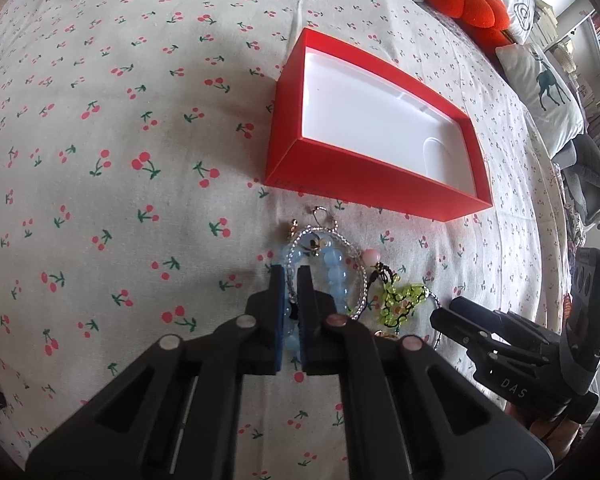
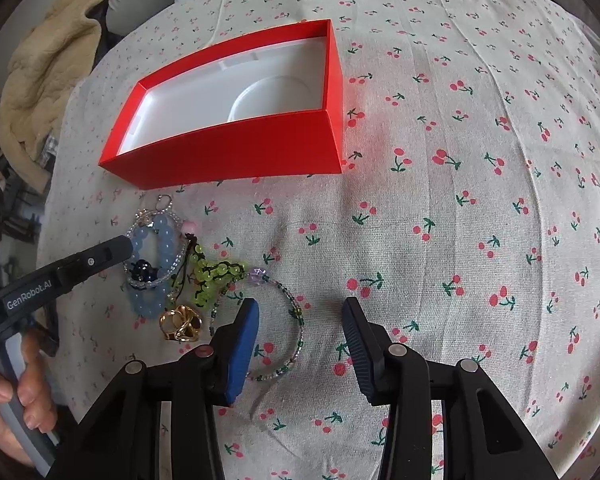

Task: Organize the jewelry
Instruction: 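Grasp the silver beaded bracelet with the left tool while the right tool grasps the thin green-beaded bracelet, then lower both bracelets into the red box and open both tools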

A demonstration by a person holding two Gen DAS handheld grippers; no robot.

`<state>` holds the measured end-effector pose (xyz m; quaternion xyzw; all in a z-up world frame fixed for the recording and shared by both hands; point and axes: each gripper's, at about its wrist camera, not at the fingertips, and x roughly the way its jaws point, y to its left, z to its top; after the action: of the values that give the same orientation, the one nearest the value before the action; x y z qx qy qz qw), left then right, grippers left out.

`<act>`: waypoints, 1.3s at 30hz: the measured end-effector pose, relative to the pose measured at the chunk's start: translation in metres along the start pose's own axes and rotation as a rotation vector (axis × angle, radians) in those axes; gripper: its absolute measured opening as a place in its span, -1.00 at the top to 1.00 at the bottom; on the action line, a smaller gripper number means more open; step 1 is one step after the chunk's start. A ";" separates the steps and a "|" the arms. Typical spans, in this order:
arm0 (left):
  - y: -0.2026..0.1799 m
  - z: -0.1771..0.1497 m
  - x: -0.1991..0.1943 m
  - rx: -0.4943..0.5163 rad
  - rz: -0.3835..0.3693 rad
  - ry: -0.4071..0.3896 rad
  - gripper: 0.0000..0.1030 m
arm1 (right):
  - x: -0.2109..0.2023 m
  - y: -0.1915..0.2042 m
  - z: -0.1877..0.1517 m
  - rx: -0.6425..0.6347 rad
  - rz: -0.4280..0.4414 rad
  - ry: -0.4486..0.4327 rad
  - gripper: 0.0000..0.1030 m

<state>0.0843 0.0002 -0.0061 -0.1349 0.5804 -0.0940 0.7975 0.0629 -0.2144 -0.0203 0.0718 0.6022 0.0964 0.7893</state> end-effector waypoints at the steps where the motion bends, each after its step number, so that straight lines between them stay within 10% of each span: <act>1: 0.000 0.000 -0.002 0.003 0.003 -0.008 0.91 | 0.001 0.001 0.001 -0.002 -0.003 -0.003 0.30; 14: -0.006 -0.006 -0.033 0.041 -0.028 -0.089 0.91 | 0.004 0.004 -0.007 -0.065 -0.036 -0.021 0.91; 39: -0.049 0.029 -0.085 0.111 -0.140 -0.268 0.91 | -0.087 0.022 0.023 -0.033 0.102 -0.325 0.93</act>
<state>0.0855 -0.0168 0.0945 -0.1420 0.4517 -0.1623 0.8657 0.0613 -0.2138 0.0722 0.1040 0.4604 0.1330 0.8715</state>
